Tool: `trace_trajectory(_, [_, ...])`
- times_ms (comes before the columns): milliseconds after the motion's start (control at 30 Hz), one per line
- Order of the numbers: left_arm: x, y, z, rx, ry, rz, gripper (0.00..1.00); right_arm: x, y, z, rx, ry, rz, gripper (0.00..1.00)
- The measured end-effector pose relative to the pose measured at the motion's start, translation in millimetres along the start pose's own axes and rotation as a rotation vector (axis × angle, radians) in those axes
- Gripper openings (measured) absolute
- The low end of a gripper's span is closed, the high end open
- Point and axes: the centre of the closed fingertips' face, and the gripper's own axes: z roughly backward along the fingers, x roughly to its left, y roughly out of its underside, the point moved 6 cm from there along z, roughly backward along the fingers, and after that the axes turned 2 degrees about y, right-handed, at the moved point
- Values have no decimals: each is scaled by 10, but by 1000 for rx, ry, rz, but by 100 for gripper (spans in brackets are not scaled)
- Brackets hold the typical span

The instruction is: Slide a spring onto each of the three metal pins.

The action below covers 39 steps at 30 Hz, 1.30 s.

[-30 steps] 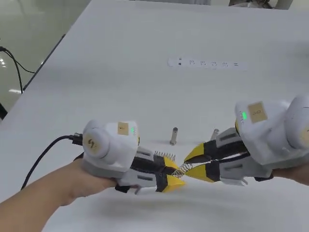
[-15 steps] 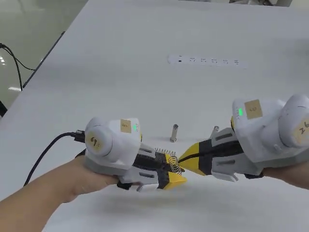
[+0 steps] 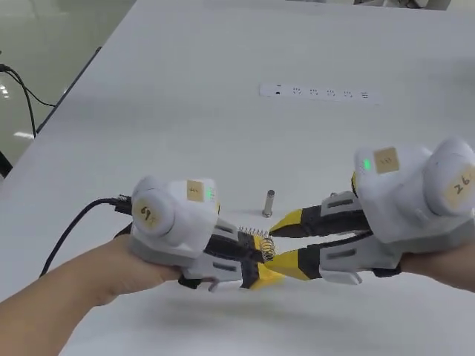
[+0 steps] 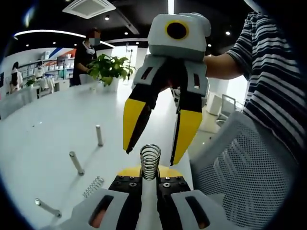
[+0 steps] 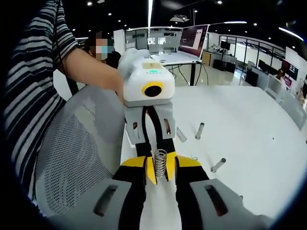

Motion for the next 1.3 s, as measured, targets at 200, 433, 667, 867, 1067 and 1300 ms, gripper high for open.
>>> trace_trajectory(200, [-13, -13, -16, 7, 5, -12, 3, 21, -24, -12, 8, -9, 26, 10])
trace_trajectory(433, [27, -14, 41, -2, -13, -2, 3, 2, -8, 38, -4, 9, 24, 8])
trace_trajectory(667, [28, -26, 63, -20, -14, 13, 3, 7, -15, 61, -31, 13, 26, 7])
trace_trajectory(867, [16, -34, 63, -24, -16, 26, 3, 24, -23, 68, -52, 20, 46, 7])
trace_trajectory(1067, [34, -24, 74, -19, -33, 63, 5, 17, -37, 71, -64, 28, 37, 7])
trace_trajectory(1300, [40, 29, 97, 5, -52, 87, 14, -32, -54, 92, -79, 50, 20, 7])
